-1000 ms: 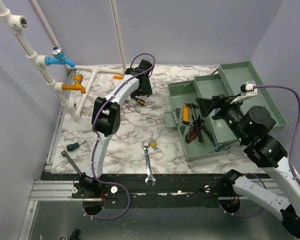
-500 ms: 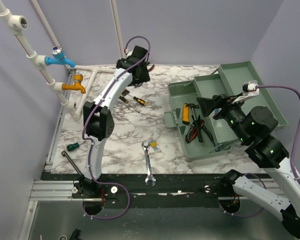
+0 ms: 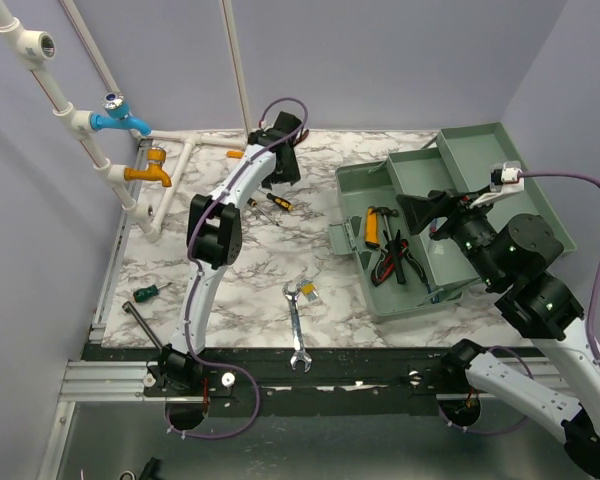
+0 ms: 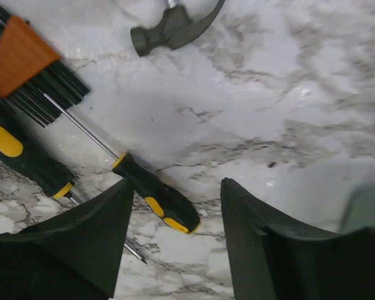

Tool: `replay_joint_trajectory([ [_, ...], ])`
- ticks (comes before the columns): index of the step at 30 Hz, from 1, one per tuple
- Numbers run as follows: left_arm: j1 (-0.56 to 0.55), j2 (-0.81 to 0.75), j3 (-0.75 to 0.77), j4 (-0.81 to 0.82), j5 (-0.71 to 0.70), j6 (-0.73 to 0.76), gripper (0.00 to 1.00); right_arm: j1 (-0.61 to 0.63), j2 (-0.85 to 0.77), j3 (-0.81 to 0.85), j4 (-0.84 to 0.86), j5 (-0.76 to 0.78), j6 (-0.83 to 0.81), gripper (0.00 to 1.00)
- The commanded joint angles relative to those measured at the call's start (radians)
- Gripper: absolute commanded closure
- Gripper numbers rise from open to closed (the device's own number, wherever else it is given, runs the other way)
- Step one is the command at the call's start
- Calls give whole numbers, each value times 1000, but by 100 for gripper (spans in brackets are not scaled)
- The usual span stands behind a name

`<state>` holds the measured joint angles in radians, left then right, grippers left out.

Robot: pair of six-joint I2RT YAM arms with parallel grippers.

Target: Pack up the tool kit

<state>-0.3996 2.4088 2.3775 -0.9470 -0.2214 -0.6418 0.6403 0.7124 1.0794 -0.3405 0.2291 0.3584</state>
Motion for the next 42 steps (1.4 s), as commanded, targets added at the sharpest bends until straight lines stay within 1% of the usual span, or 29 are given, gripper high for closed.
replay_joint_trajectory([
  [1, 8, 63, -18, -89, 41, 5, 46, 1, -12, 31, -15, -17, 0, 16],
  [2, 9, 61, -24, -83, 57, 12, 50, 1, -14, 28, -15, -16, -1, 16],
  [3, 13, 63, -23, -78, 76, 22, 59, 1, -15, 27, -16, -15, 0, 16],
  [4, 17, 69, -16, -85, 92, 23, 74, 1, -18, 25, -15, -15, 2, 16],
  [5, 23, 78, -6, -94, 104, 21, 81, 1, -18, 25, -15, -13, 1, 16],
  [8, 33, 85, -7, -105, 120, 25, 96, 1, -25, 24, -16, -8, 1, 16],
  [9, 33, 79, -20, -99, 124, 27, 100, 1, -25, 22, -15, -4, 0, 16],
  [13, 36, 26, -102, -60, 139, 34, 97, 1, -24, 24, -18, -4, -1, 16],
  [15, 36, 9, -129, -52, 147, 39, 100, 0, -22, 22, -18, -4, -1, 16],
  [18, 35, -31, -206, -22, 151, 37, 100, 1, -21, 24, -17, -7, 0, 16],
  [20, 35, -54, -252, 5, 155, 34, 94, 1, -20, 22, -16, -9, -1, 15],
  [22, 35, -67, -265, 10, 162, 38, 86, 1, -19, 22, -14, -11, 0, 15],
  [25, 32, -102, -283, 11, 150, 41, 78, 1, -20, 25, -15, -14, -1, 15],
  [28, 31, -151, -309, 11, 124, 37, 73, 1, -21, 25, -20, -14, 0, 16],
  [30, 31, -189, -323, 11, 119, 39, 65, 1, -24, 27, -22, -10, -2, 15],
  [33, 30, -240, -348, 34, 139, 42, 45, 1, -24, 25, -23, -8, -2, 15],
  [35, 30, -269, -347, 45, 155, 39, 37, 0, -24, 25, -23, -9, -2, 15],
  [38, 25, -301, -304, 36, 148, 35, 29, 1, -20, 25, -23, -8, -3, 15],
  [42, 23, -323, -246, 30, 106, 14, 24, 1, -21, 25, -23, -6, -5, 14],
])
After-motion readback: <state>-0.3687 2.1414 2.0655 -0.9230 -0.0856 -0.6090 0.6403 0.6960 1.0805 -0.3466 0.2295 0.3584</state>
